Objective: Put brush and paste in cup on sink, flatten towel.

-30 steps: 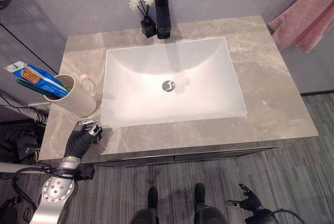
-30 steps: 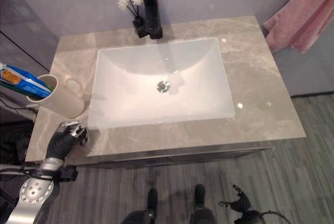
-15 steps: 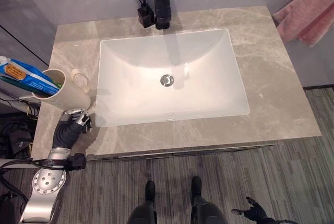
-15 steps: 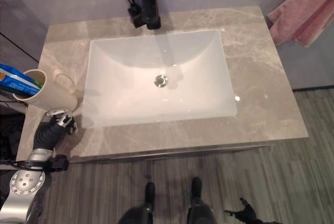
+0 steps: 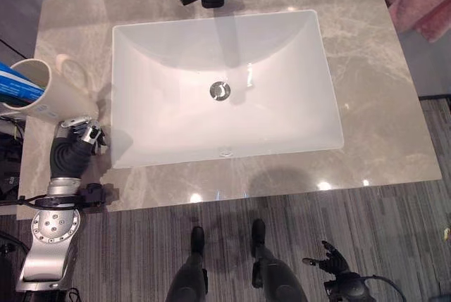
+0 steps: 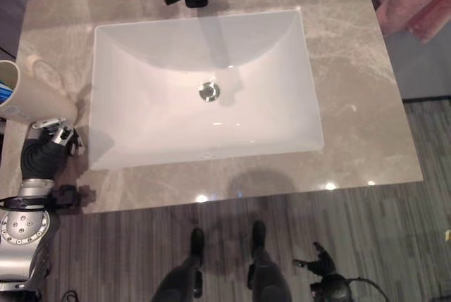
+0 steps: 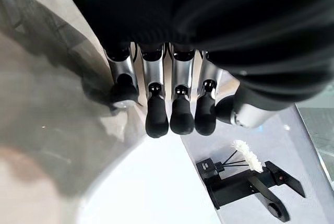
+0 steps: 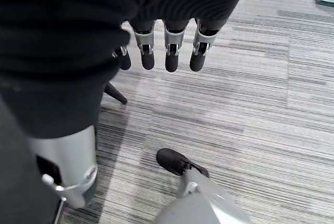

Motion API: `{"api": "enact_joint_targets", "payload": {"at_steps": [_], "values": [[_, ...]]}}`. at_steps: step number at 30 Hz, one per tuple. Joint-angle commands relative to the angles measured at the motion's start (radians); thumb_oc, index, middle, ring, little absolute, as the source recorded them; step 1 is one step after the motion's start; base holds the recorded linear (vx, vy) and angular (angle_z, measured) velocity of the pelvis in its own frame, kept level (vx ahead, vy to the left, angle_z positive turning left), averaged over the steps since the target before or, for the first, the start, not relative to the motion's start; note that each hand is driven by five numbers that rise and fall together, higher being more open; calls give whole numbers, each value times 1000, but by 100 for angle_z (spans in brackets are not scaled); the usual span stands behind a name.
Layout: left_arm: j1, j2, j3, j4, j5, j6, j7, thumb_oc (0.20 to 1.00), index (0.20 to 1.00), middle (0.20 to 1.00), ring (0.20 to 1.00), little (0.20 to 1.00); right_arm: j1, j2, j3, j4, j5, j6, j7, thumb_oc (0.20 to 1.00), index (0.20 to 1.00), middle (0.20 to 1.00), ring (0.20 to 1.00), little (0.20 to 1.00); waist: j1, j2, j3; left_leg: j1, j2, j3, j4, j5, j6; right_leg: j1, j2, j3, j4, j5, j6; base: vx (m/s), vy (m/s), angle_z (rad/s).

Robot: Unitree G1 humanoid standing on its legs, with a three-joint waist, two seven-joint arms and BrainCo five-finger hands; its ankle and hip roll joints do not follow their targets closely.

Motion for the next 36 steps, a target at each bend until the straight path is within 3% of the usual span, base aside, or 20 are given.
{"api": "enact_joint_targets", "payload": {"at_steps": [1, 13, 26, 36], "values": [[-13, 36, 12, 68, 27, -10, 29, 200, 200, 200, 200, 200, -4, -17, 1, 7, 0, -8, -26, 1000, 1000, 1000, 1000, 1000, -27, -27, -15, -37, 24, 29, 0, 39, -3, 25, -53, 38, 68, -78, 39, 0, 0, 0], [-64, 39, 1, 98, 35, -22, 60, 200, 200, 200, 200, 200, -18, -6, 27, 15, 5, -8, -25, 1000, 1000, 1000, 1000, 1000, -24, -41, -16, -35, 14, 45, 0, 22, 3, 25, -54, 59, 40, -67, 45, 29, 15, -5], [138, 1, 41, 58, -65, -26, -44, 200, 200, 200, 200, 200, -4, 10, -2, 104, -12, 2, -19, 1000, 1000, 1000, 1000, 1000, -2, -17, -90, 34, 0, 55, 0, -9, 12, 102, -73, 47, 16, -74, 53, 32, 12, -3], [133, 26, 77, 112, -114, -24, -32, 200, 200, 200, 200, 200, 3, -6, 10, 105, -30, 8, -9, 1000, 1000, 1000, 1000, 1000, -5, -14, -64, 17, -6, 61, 0, -1, 17, 82, -76, 57, 2, -61, 50, -34, 10, 0]]}}
